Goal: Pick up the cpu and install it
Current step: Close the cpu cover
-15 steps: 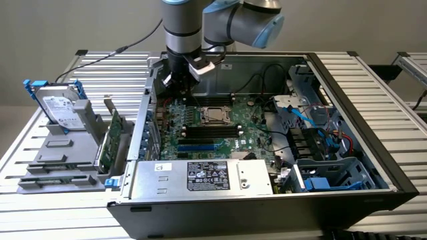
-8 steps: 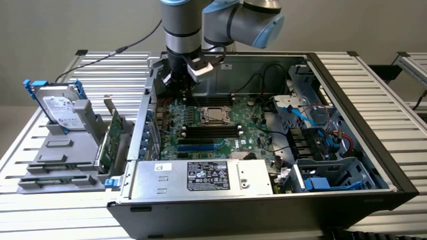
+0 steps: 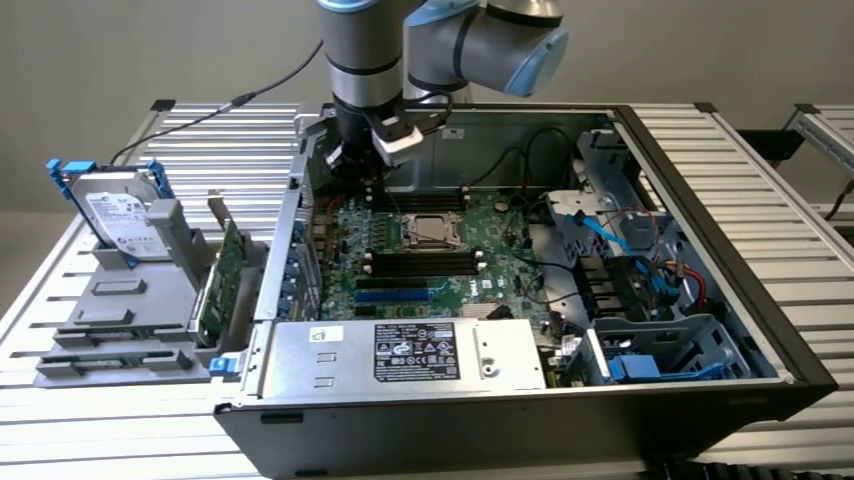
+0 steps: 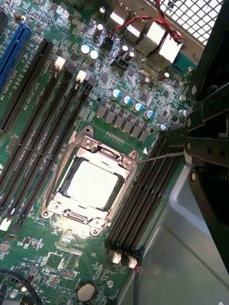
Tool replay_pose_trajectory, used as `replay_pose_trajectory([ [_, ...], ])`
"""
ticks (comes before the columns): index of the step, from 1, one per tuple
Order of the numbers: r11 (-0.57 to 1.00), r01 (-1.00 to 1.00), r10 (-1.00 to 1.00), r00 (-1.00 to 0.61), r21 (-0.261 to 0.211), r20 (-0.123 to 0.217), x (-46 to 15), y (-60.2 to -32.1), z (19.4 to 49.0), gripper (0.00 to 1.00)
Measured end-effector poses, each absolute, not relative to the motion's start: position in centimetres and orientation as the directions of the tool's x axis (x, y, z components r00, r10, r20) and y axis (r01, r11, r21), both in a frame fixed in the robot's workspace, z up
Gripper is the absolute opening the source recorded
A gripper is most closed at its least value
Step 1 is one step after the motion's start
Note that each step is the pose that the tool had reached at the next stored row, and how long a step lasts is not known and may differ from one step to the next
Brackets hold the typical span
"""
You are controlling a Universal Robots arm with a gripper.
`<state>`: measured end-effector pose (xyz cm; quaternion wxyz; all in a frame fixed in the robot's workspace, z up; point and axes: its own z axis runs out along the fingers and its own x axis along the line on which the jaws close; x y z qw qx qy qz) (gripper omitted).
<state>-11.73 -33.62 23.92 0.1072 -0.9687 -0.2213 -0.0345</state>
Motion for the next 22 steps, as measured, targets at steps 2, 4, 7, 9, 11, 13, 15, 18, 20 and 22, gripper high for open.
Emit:
replay_pose_trajectory([
  [2,-0.881,0.43,0.415,0.902,-0.197,0.117,-11.73,-33.62,23.92,0.11],
  [4,-0.882,0.424,0.408,0.905,-0.204,0.12,-11.73,-33.62,23.93,0.11],
  [7,-0.883,0.416,0.397,0.909,-0.218,0.126,-11.73,-33.62,23.92,0.11],
  [9,-0.882,0.412,0.391,0.911,-0.23,0.132,-11.72,-33.62,23.92,0.11],
  [11,-0.88,0.409,0.386,0.912,-0.241,0.137,-11.69,-33.62,23.93,0.11],
  [13,-0.878,0.407,0.382,0.913,-0.252,0.142,-11.64,-33.62,23.93,0.11],
  [15,-0.876,0.405,0.379,0.914,-0.262,0.146,-11.58,-33.62,23.92,0.11],
  [18,-0.875,0.4,0.372,0.916,-0.274,0.151,-11.54,-33.69,23.93,0.11],
  [20,-0.875,0.399,0.37,0.917,-0.275,0.151,-11.54,-33.81,23.93,0.11],
  [22,-0.876,0.396,0.367,0.918,-0.275,0.151,-11.54,-33.94,23.92,0.11],
])
